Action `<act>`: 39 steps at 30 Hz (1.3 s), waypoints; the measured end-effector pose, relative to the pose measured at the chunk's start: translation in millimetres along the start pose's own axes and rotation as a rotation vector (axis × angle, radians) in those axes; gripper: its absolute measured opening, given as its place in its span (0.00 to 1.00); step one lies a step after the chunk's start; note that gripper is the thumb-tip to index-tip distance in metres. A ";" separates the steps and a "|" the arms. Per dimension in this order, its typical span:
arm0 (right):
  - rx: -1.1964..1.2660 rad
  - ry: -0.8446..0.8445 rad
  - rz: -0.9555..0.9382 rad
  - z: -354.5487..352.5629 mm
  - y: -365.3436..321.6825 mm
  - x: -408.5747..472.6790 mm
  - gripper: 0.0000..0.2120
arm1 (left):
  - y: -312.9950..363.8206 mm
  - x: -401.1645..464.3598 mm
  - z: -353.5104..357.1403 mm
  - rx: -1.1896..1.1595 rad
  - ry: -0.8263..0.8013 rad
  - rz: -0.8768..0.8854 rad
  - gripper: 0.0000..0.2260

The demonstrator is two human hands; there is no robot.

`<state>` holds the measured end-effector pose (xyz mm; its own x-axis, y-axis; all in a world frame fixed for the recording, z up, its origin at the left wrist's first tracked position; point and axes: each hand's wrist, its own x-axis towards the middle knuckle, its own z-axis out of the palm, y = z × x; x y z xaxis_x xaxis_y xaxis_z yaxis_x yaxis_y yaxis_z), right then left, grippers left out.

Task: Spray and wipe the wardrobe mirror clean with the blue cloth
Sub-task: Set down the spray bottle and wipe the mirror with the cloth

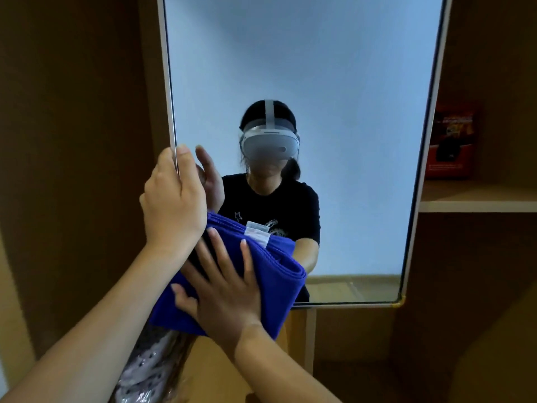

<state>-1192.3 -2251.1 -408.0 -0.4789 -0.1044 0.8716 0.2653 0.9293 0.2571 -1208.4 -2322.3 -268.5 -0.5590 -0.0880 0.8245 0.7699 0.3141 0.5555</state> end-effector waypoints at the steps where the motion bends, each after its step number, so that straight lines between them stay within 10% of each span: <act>1: 0.009 -0.007 -0.003 -0.9 1.0 -1.5 0.26 | -0.2 -0.3 0.0 -0.005 0.005 0.001 0.16; 26: -0.088 0.080 0.283 -28.1 175.2 -71.3 0.30 | -3.3 0.6 21.2 0.004 0.111 -0.029 0.20; 39: -0.015 0.239 0.372 -121.4 215.5 163.6 0.29 | -7.7 0.3 16.0 -0.002 -0.001 -0.015 0.24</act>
<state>-1111.9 -2111.0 -159.3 -0.1418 0.1552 0.9777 0.3960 0.9140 -0.0876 -1219.4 -2309.6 -274.2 -0.5709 -0.0916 0.8159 0.7621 0.3104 0.5682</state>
